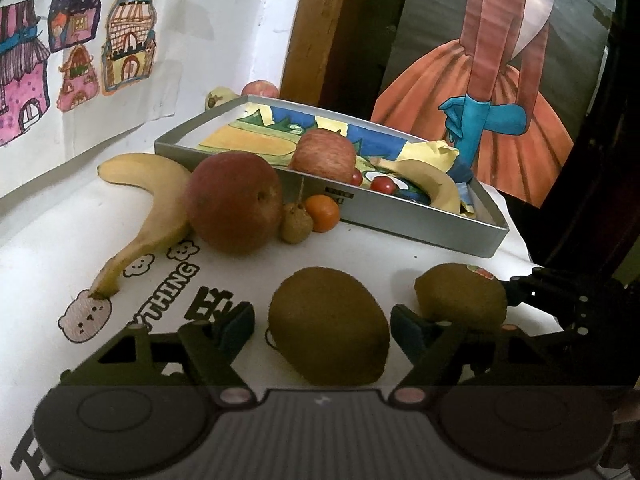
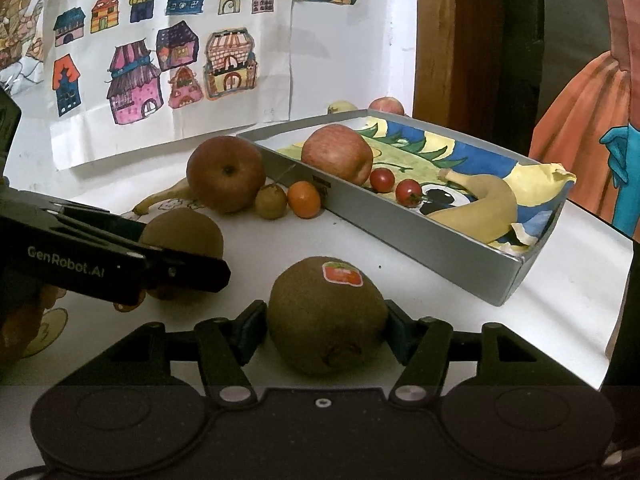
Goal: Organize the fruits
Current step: 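Close the left tool on its kiwi while the right tool closes on the stickered kiwi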
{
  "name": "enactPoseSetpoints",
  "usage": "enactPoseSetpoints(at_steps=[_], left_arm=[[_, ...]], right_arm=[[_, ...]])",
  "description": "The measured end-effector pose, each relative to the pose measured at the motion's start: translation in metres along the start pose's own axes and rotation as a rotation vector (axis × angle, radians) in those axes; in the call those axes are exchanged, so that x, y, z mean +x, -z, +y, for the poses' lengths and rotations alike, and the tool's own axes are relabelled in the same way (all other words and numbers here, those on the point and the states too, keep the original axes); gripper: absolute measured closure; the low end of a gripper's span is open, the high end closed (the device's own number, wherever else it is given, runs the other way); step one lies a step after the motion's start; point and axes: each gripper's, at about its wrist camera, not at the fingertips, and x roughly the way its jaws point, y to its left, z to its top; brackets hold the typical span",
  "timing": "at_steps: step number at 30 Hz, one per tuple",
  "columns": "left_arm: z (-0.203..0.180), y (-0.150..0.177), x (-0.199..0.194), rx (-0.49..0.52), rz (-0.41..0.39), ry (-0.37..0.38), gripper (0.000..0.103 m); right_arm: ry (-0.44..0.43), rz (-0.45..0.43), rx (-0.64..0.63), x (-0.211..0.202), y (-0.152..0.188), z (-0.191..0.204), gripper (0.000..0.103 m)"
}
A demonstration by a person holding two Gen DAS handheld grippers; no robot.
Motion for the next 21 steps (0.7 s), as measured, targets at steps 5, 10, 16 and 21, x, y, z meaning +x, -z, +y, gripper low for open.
enactPoseSetpoints(at_steps=[5, 10, 16, 21], left_arm=[[-0.002, 0.001, -0.001, 0.019, 0.001, 0.019, 0.04], [-0.001, 0.005, -0.006, 0.008, 0.007, 0.038, 0.04], [-0.004, 0.016, -0.022, 0.011, 0.012, 0.059, 0.04], [-0.003, 0.016, -0.034, -0.009, -0.023, 0.07, 0.04]], right_arm=[[0.027, -0.004, 0.004, -0.003, 0.001, 0.003, 0.043], [0.042, -0.005, -0.002, -0.012, 0.006, 0.01, 0.044], [0.061, -0.021, 0.011, -0.028, 0.011, 0.019, 0.044], [0.065, -0.056, 0.044, -0.043, 0.012, 0.021, 0.044]])
